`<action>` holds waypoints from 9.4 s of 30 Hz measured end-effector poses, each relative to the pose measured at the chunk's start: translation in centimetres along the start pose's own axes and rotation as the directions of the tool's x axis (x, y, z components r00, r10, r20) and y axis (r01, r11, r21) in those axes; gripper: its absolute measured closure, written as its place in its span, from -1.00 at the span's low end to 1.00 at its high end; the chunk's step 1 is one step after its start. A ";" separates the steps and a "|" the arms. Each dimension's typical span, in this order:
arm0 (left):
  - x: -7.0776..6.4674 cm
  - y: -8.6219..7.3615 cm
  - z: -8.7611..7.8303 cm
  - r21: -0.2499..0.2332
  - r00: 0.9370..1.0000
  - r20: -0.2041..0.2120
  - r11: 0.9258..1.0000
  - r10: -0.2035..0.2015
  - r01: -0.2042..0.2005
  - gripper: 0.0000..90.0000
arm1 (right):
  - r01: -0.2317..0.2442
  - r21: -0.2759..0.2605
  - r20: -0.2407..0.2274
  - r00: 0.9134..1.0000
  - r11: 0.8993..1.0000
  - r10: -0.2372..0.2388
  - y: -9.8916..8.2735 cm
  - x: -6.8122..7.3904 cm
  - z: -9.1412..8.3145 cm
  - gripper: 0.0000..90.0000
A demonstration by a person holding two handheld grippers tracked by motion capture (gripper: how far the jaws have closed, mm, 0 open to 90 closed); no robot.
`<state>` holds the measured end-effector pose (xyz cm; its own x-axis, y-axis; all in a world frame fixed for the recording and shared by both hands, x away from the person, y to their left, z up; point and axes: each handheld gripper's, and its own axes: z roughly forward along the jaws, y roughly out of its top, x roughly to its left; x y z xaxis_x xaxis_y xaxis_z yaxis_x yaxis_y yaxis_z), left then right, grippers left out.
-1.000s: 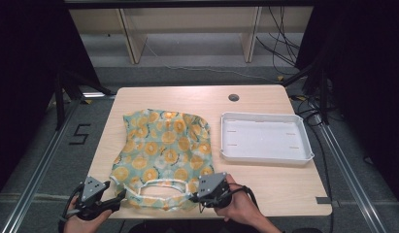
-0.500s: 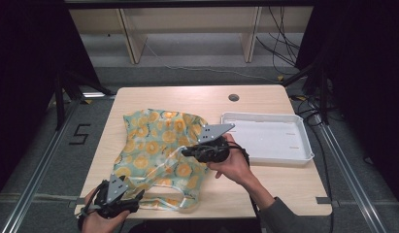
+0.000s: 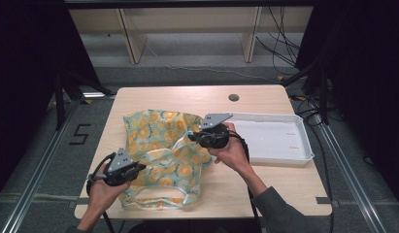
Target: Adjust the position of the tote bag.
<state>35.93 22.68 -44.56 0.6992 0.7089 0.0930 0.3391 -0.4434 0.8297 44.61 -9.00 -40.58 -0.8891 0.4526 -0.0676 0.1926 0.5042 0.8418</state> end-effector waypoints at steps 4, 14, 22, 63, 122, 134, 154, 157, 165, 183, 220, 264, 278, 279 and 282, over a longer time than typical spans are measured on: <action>1.9 1.6 1.8 0.012 0.997 0.043 0.998 -0.058 0.058 0.91 | -0.002 0.051 0.060 0.998 0.999 -0.001 -0.9 -1.7 1.1 0.92; 5.2 3.3 5.9 0.112 0.988 0.017 0.982 -0.155 0.153 0.92 | 0.016 0.204 0.233 0.970 0.979 -0.065 -1.7 -1.0 1.1 0.08; 6.4 3.3 6.2 0.125 0.983 -0.004 0.975 -0.183 0.182 0.92 | 0.094 0.159 0.122 0.986 0.983 -0.114 -0.2 3.8 0.3 0.00; -1.5 -1.3 4.1 0.411 0.974 -0.194 0.911 0.115 -0.026 -0.38 | 0.098 0.375 0.010 0.994 0.922 -0.109 -3.9 0.2 3.4 1.00; 8.7 7.6 3.1 0.109 0.978 -0.197 0.990 -0.062 0.085 0.98 | 0.231 0.209 0.326 0.900 0.950 -0.290 5.1 -3.3 4.9 1.00; 10.8 5.1 7.8 0.090 0.958 -0.253 0.982 -0.137 0.165 0.94 | 0.120 0.230 0.348 0.917 0.966 -0.196 5.4 -7.9 9.9 0.99; 10.3 1.9 12.5 0.180 0.950 -0.244 0.954 -0.193 0.240 0.97 | -0.195 0.205 0.304 0.944 0.959 0.127 2.3 -9.3 8.2 -0.11; 10.3 1.8 12.6 0.196 0.951 -0.244 0.951 -0.189 0.239 0.97 | -0.133 0.220 0.300 0.952 0.966 0.063 2.2 -8.4 7.7 0.07; 9.9 1.4 12.0 0.194 0.958 -0.224 0.955 -0.180 0.224 0.78 | -0.072 0.330 0.308 0.951 0.941 -0.035 0.8 -8.5 10.3 0.93; 9.3 1.7 11.4 0.236 0.957 -0.270 0.956 -0.108 0.175 0.91 | -0.137 0.437 0.307 0.952 0.889 -0.005 -0.9 -9.1 12.1 0.88; 9.2 2.4 5.8 0.062 0.928 -0.187 0.939 -0.322 0.338 -0.39 | -0.288 0.171 0.237 0.940 0.942 0.244 2.1 -8.2 6.0 -0.29; 5.6 -1.2 6.0 0.265 0.990 -0.098 0.956 -0.103 0.126 0.97 | -0.182 0.527 0.258 0.965 0.830 0.048 -2.2 -8.0 11.2 0.59; 2.5 -0.7 0.2 0.181 0.985 -0.104 0.971 -0.138 0.155 0.28 | -0.245 0.151 0.151 0.963 0.958 0.223 4.0 -6.3 5.2 -0.28; 2.0 -0.9 0.0 0.182 0.985 -0.104 0.971 -0.137 0.154 0.19 | -0.222 0.148 0.144 0.969 0.964 0.201 4.2 -6.1 5.4 -0.30; 0.0 -1.8 -0.8 0.181 0.985 -0.090 0.971 -0.144 0.158 -0.02 | -0.245 0.164 0.148 0.964 0.956 0.222 4.8 -5.2 6.4 -0.41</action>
<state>34.85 23.92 -45.60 0.5834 0.8119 0.0218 0.5536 -0.4171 0.7208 52.79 -4.24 -39.65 -0.7529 0.6567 0.0423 0.4700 0.4916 0.7330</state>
